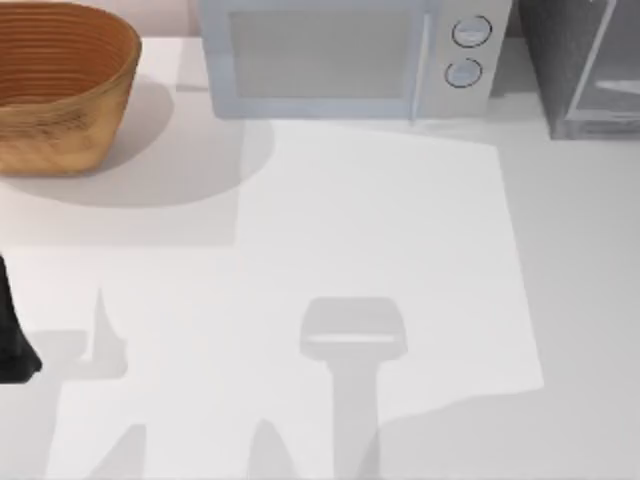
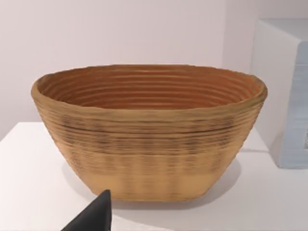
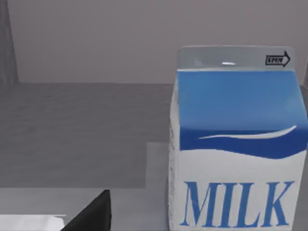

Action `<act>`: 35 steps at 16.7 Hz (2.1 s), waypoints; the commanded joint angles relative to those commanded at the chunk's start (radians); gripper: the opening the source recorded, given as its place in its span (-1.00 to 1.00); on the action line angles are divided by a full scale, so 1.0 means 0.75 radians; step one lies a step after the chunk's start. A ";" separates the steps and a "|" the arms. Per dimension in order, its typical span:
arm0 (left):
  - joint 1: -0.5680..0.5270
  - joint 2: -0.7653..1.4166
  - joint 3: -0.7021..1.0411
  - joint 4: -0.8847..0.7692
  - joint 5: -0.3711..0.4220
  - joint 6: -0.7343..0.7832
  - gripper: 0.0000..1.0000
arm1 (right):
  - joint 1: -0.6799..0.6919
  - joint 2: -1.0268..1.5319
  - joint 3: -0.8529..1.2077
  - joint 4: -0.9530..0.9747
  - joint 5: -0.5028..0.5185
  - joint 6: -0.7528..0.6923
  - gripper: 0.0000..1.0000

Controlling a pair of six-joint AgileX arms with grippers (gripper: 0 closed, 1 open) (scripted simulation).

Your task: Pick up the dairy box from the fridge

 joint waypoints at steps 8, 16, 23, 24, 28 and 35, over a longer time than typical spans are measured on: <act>0.000 0.000 0.000 0.000 0.000 0.000 1.00 | 0.033 0.114 0.272 -0.149 0.034 -0.001 1.00; 0.000 0.000 0.000 0.000 0.000 0.000 1.00 | 0.051 0.155 0.377 -0.223 0.053 -0.002 0.85; 0.000 0.000 0.000 0.000 0.000 0.000 1.00 | 0.051 0.155 0.377 -0.223 0.053 -0.002 -0.21; 0.000 0.000 0.000 0.000 0.000 0.000 1.00 | 0.051 0.155 0.377 -0.223 0.053 -0.002 -0.36; 0.000 0.000 0.000 0.000 0.000 0.000 1.00 | 0.051 0.155 0.377 -0.223 0.053 -0.002 -0.96; 0.000 0.000 0.000 0.000 0.000 0.000 1.00 | 0.051 0.155 0.377 -0.223 0.053 -0.002 -1.00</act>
